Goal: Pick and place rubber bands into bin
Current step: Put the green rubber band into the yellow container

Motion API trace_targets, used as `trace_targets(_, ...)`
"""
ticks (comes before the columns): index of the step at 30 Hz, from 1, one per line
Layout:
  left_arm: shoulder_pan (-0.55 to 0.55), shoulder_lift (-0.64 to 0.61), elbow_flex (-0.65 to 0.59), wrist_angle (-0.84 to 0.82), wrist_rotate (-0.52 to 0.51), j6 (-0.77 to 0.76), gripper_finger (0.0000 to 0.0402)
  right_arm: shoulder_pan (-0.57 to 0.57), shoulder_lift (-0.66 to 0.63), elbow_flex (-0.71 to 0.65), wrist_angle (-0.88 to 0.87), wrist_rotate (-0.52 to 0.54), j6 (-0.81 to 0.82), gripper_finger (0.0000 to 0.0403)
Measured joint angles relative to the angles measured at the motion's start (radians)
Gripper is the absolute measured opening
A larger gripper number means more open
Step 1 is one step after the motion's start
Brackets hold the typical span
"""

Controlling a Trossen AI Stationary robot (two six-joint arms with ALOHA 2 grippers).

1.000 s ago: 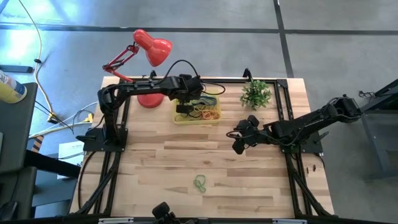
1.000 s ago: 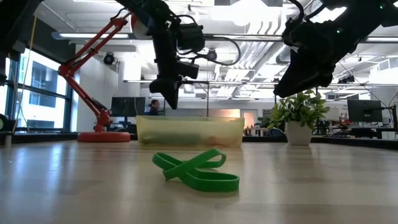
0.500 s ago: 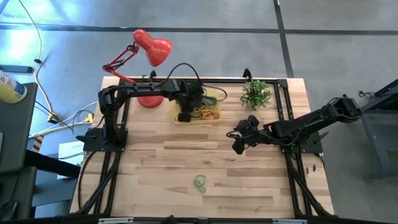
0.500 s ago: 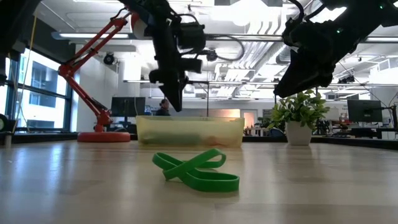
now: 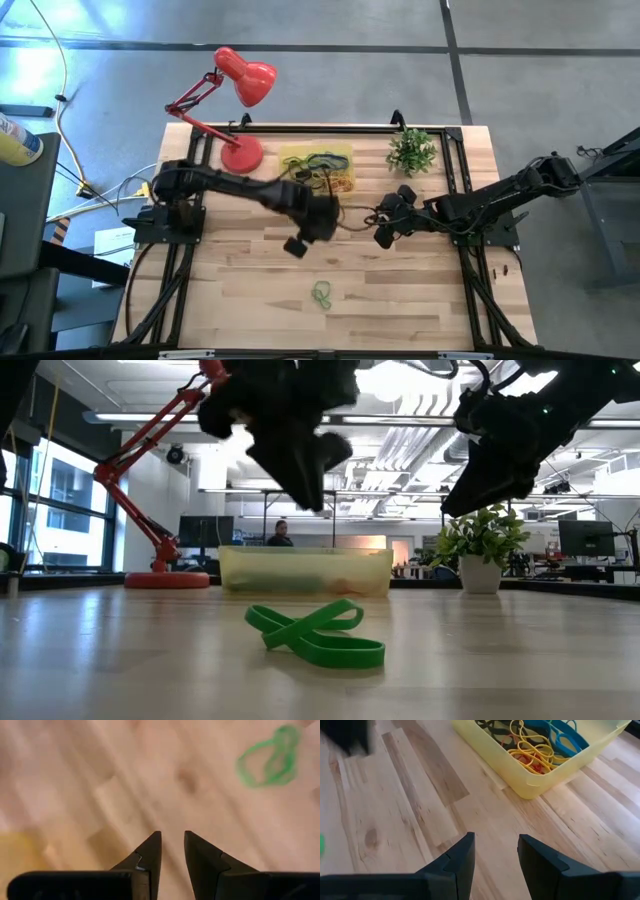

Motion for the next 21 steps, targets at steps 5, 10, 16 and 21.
trace_targets(5,-0.118,0.000,0.000,0.093,-0.006,-0.021,0.0074,0.000,0.000,0.000,0.000,-0.003,-0.031,0.0139)
trace_targets(10,-0.200,0.015,0.001,0.148,-0.045,-0.031,0.0074,0.000,0.000,0.000,0.000,-0.030,-0.056,0.0139)
trace_targets(16,-0.280,0.092,0.001,0.234,-0.057,-0.052,0.0074,0.004,0.000,0.001,-0.052,-0.197,-0.088,0.0139)
trace_targets(21,-0.337,0.168,-0.002,0.269,-0.050,-0.113,0.0074,0.055,-0.001,0.001,-0.163,-0.240,-0.060,0.0139)
